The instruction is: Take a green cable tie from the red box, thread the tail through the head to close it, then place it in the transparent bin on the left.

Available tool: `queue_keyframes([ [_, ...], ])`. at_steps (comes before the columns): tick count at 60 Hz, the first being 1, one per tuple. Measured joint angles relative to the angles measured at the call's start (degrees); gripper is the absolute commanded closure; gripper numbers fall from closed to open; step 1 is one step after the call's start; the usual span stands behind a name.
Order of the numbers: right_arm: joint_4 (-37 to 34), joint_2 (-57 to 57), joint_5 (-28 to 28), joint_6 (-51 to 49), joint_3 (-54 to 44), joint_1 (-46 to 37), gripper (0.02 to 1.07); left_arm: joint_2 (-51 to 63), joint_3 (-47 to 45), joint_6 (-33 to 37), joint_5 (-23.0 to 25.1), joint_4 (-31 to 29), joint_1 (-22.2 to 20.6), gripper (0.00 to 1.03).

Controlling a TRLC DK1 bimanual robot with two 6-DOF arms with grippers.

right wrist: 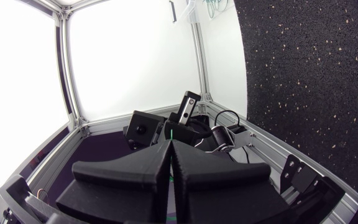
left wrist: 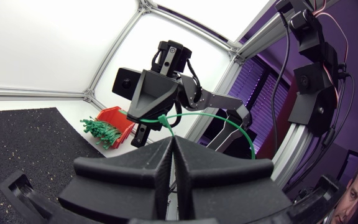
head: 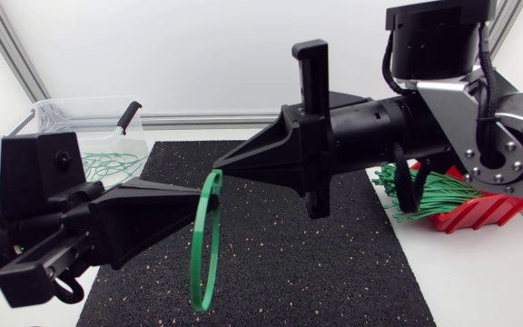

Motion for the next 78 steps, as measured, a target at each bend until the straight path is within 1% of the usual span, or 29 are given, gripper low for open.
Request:
queue_keyframes([
  [6, -0.02, -0.02, 0.28, 0.0, 0.0, 0.15, 1.01, 0.28, -0.02, 0.02, 0.04, 0.09, 0.0, 1.0],
  [12, -0.09, -0.02, 0.63, -0.07, 0.02, 0.24, 1.0, 2.93, -0.02, 0.13, 0.68, 0.63, 0.26, 1.0],
  [13, -0.22, -0.02, 0.66, -0.15, 0.04, 0.24, 0.97, 3.56, 0.0, 0.26, 0.96, 0.76, 0.48, 1.0],
  [15, -0.39, -0.02, 0.81, -0.22, 0.02, 0.24, 0.85, 5.01, 0.02, 0.28, 1.38, 1.07, 0.96, 1.0],
  [19, -0.57, -0.02, 1.42, -0.24, 0.02, 0.24, 0.69, 8.0, 0.15, 0.63, 1.77, 1.6, 1.92, 1.0],
  [23, -0.81, -0.02, 1.95, -0.24, 0.02, 0.22, 0.57, 11.02, 0.63, 0.92, 2.19, 1.62, 2.84, 1.0],
  [28, -1.16, 0.0, 2.27, -0.26, 0.02, -0.42, 0.51, 14.36, 1.66, 1.4, 2.43, 1.36, 3.98, 1.0],
  [33, -1.75, 0.31, 2.38, -0.44, 0.17, -1.57, 0.45, 15.89, 2.84, 1.57, 1.77, -1.36, 4.37, 1.0],
  [38, -3.34, 1.49, 2.73, -1.11, 0.92, -2.38, 0.38, 16.35, 4.11, 2.95, -0.76, -6.27, 4.37, 1.0],
  [42, -6.95, 2.82, 4.79, -3.48, 2.1, -2.69, 0.37, 16.68, 5.62, 4.83, -3.52, -11.98, 4.17, 1.0],
  [45, -11.47, 3.85, 6.56, -6.27, 3.04, -2.78, 0.34, 17.11, 6.93, 6.78, -6.88, -15.85, 3.85, 1.0],
  [52, -19.39, 6.01, 10.54, -13.81, 4.57, -2.89, 0.32, 17.84, 8.85, 10.75, -12.63, -21.14, 3.72, 1.0],
  [57, -22.75, 6.97, 13.86, -18.69, 4.98, -3.28, 0.32, 17.84, 9.84, 13.66, -17.09, -24.79, 3.72, 1.0],
  [61, -24.98, 7.23, 15.19, -22.12, 5.01, -4.11, 0.32, 17.84, 11.04, 15.69, -18.8, -28.89, 4.44, 1.0],
  [70, -31.3, 7.3, 25.68, -31.82, 6.03, -6.49, 0.32, 17.68, 14.01, 20.13, -25.18, -35.56, 7.45, 1.0],
  [76, -32.92, 7.28, 32.83, -37.53, 6.51, -7.74, 0.32, 17.07, 16.72, 23.26, -28.87, -40.57, 10.34, 1.0],
  [78, -33.62, 7.28, 35.12, -39.8, 6.64, -8.26, 0.32, 16.85, 18.14, 24.59, -30.8, -42.27, 12.13, 1.0],
])
